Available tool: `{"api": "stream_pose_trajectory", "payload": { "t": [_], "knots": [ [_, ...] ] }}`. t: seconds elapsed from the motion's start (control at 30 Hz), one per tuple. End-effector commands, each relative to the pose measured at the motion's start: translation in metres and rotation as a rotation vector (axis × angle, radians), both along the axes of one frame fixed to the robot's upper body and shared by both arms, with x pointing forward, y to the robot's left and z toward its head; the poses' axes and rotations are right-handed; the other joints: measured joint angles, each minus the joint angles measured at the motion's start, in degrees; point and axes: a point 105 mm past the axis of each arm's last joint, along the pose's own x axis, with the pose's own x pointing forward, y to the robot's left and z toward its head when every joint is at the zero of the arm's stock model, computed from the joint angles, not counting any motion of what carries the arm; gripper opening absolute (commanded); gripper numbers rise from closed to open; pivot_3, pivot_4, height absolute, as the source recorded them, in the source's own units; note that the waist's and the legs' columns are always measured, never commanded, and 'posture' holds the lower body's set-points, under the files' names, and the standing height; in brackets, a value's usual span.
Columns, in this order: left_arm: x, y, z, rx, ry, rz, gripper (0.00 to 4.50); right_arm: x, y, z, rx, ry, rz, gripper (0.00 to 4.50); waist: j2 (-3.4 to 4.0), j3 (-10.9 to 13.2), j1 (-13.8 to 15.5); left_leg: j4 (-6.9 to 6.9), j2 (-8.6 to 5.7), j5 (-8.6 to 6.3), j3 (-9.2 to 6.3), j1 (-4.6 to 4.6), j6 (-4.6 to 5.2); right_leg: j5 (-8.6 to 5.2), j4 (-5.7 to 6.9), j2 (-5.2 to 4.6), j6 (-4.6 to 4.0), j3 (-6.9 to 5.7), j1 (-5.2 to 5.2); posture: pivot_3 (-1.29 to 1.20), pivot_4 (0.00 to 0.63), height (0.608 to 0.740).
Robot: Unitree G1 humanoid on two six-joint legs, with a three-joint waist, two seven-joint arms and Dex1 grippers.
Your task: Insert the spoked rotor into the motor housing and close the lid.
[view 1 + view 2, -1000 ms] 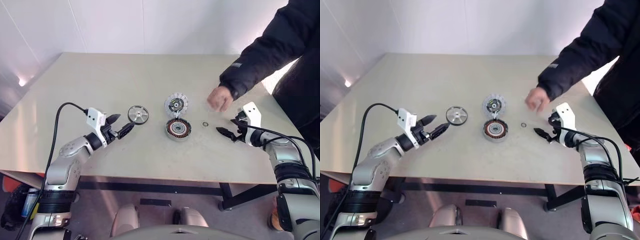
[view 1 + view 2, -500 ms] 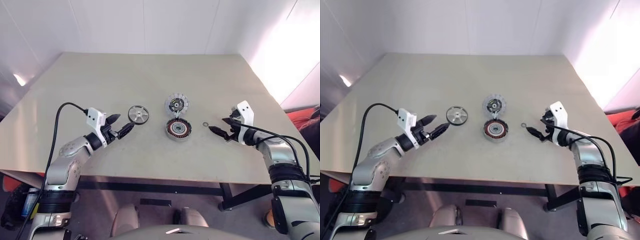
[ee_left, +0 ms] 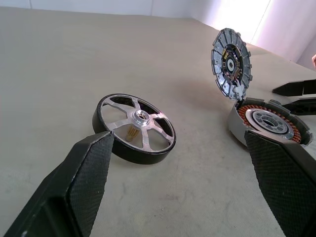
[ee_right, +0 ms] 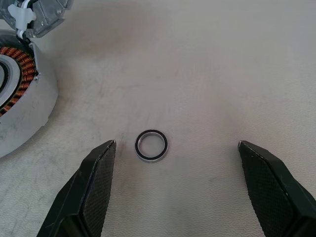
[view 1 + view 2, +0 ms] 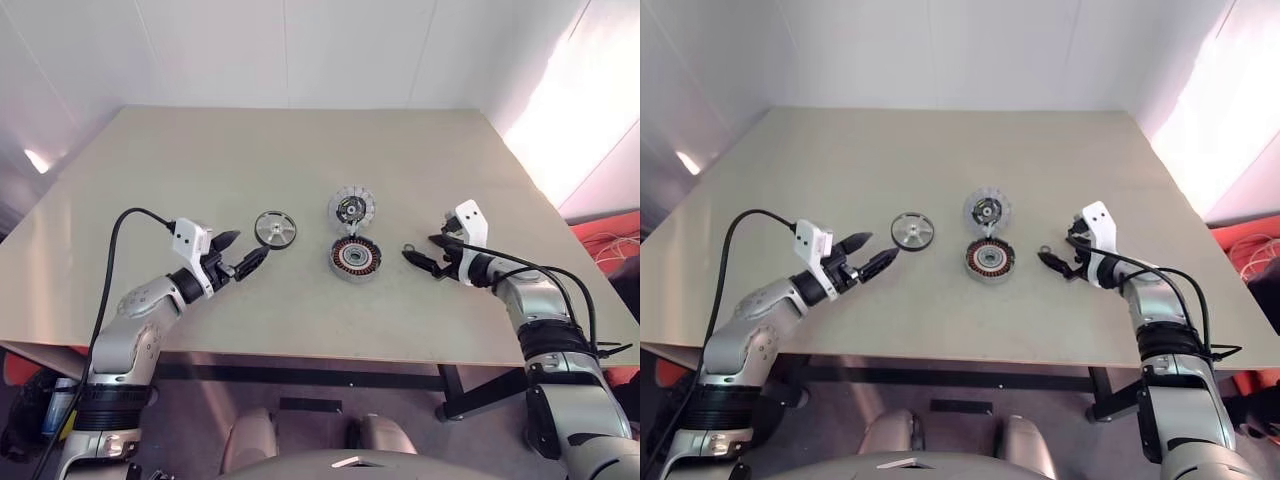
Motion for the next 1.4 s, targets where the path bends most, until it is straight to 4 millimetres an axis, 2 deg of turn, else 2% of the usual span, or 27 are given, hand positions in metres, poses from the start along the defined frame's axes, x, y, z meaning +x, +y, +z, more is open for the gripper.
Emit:
{"api": "stream_pose_trajectory", "payload": {
  "t": [0.03, 0.4, 0.53, 0.9, 1.0, 1.1, 1.37, 1.4],
  "knots": [
    [-0.0004, 0.0018, 0.0141, 0.012, -0.055, 0.003, 4.5, 0.0044, 0.0097, 0.0076, 0.001, -0.029, 0.033, 4.46, 0.0, 0.0, 0.0, 0.0, 0.0, 0.0, 0.0, 0.0, 0.0, 0.0, 0.0, 0.0, 0.0, 0.0, 0.0, 0.0, 0.0, 0.74],
    [0.0011, 0.0012, 0.0141, 0.013, -0.055, 0.004, 4.5, 0.002, 0.0177, 0.0059, -0.012, -0.035, 0.066, 4.46, 0.0, 0.0, -0.2, 0.0, 0.01, 0.0, -0.01, 0.01, -0.01, 0.0, 0.01, 0.01, 0.0, -0.01, 0.0, 0.0, 0.0, 0.74],
    [0.0016, 0.0019, 0.0145, 0.014, -0.057, 0.006, 4.5, 0.0023, 0.0172, 0.005, -0.025, -0.036, 0.064, 3.27, 0.0, 0.0, -0.3, 0.0, 0.01, 0.01, -0.02, 0.0, -0.01, 0.0, 0.01, 0.0, 0.0, -0.03, 0.0, 0.0, 0.0, 0.74],
    [0.0025, 0.0039, 0.0152, 0.016, -0.061, 0.012, 4.5, 0.003, 0.0135, 0.0051, -0.068, -0.049, 0.069, 3.27, 0.0, 0.0, -0.5, 0.0, 0.0, 0.03, -0.09, 0.0, -0.04, 0.0, 0.02, 0.0, -0.01, -0.09, 0.04, 0.0, 0.0, 0.74],
    [0.0026, 0.0045, 0.0155, 0.016, -0.062, 0.013, 4.5, 0.0028, 0.0126, 0.0042, -0.085, -0.055, 0.071, 2.7, 0.0, 0.0, -0.6, 0.0, 0.0, 0.03, -0.13, -0.03, -0.05, 0.0, 0.01, -0.01, -0.01, -0.14, 0.04, 0.0, 0.0, 0.74],
    [0.0027, 0.005, 0.0156, 0.016, -0.062, 0.014, 4.5, 0.0027, 0.0122, 0.0038, -0.087, -0.054, 0.072, 1.73, 0.0, 0.0, -0.7, 0.0, 0.0, 0.04, -0.17, -0.05, -0.06, 0.0, 0.01, -0.01, -0.01, -0.18, 0.05, 0.0, 0.0, 0.74],
    [0.0024, 0.0056, 0.0153, 0.018, -0.062, 0.015, 4.5, 0.0029, 0.0107, 0.0025, -0.092, -0.05, 0.066, 1.73, 0.0, 0.0, -0.8, 0.0, 0.0, 0.12, -0.38, -0.06, -0.16, -0.01, 0.01, -0.04, -0.03, -0.46, 0.18, 0.0, 0.0, 0.74],
    [0.0024, 0.0056, 0.0153, 0.018, -0.062, 0.015, 4.5, 0.0031, 0.0103, 0.0024, -0.088, -0.048, 0.06, 1.57, 0.0, 0.0, -0.8, 0.0, 0.0, 0.13, -0.4, -0.06, -0.17, -0.01, 0.0, -0.05, -0.03, -0.47, 0.19, 0.0, 0.0, 0.74]
  ]
}}
